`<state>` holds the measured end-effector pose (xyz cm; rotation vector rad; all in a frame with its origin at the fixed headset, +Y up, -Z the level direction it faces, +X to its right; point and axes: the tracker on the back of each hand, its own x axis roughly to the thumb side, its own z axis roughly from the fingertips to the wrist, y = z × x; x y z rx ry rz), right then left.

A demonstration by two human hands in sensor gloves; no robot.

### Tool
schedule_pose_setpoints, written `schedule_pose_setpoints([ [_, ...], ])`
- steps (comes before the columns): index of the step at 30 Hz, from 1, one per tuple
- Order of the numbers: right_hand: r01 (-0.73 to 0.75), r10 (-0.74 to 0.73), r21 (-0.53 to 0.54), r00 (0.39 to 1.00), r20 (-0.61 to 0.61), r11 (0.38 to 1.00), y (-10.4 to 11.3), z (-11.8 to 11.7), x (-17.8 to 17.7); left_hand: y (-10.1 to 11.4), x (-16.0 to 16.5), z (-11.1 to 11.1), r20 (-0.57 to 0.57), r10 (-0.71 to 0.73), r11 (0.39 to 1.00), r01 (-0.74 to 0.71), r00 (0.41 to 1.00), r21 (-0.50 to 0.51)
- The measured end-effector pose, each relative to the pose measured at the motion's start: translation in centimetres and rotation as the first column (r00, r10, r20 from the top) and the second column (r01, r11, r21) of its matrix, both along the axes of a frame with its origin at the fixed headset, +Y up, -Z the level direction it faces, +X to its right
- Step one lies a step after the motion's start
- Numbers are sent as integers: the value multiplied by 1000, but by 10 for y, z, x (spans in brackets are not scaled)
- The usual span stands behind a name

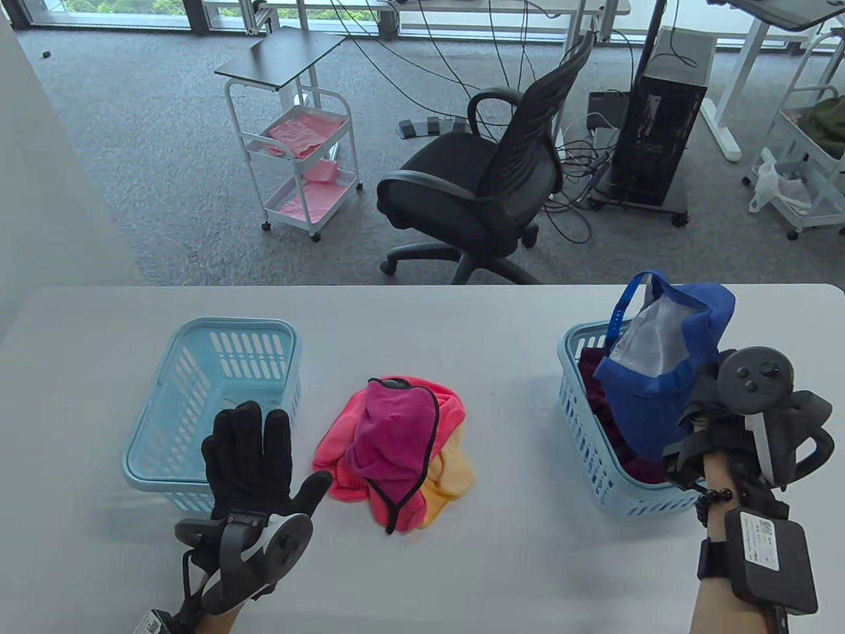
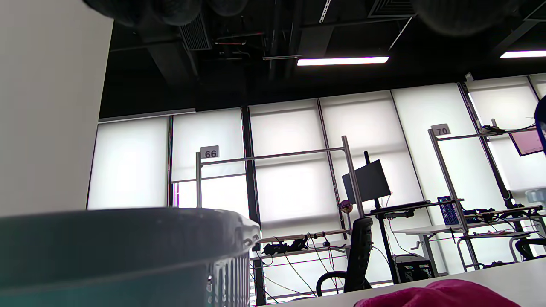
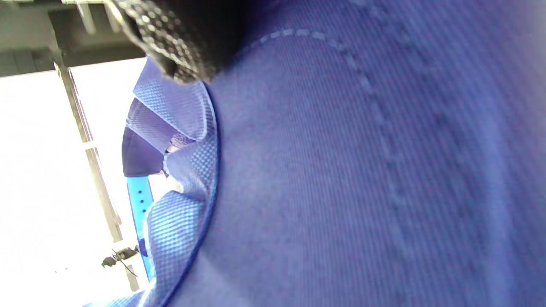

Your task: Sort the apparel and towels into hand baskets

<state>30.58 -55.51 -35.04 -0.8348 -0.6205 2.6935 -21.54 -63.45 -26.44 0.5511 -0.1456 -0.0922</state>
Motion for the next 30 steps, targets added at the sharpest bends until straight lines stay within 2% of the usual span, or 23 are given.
schedule_pose_setpoints([
  [6,-73,74,-107,997,10,992,-20,-24,-9,-2,2,-1,-1,-12,1000,12,1000,-9],
  [10,-140,145,-211,989,9,967,-35,-41,-18,-2,2,-1,-4,-11,1000,11,1000,-9],
  [14,-142,157,-308,987,23,941,-46,-52,-19,-2,2,-1,-5,-10,1000,10,1000,-8],
  [21,-112,144,-412,988,48,904,-58,-59,-11,-2,3,0,-2,-14,1000,14,1000,-7],
  [30,-101,139,-448,989,53,889,-56,-57,-10,-2,4,0,1,-16,1000,16,1000,-11],
])
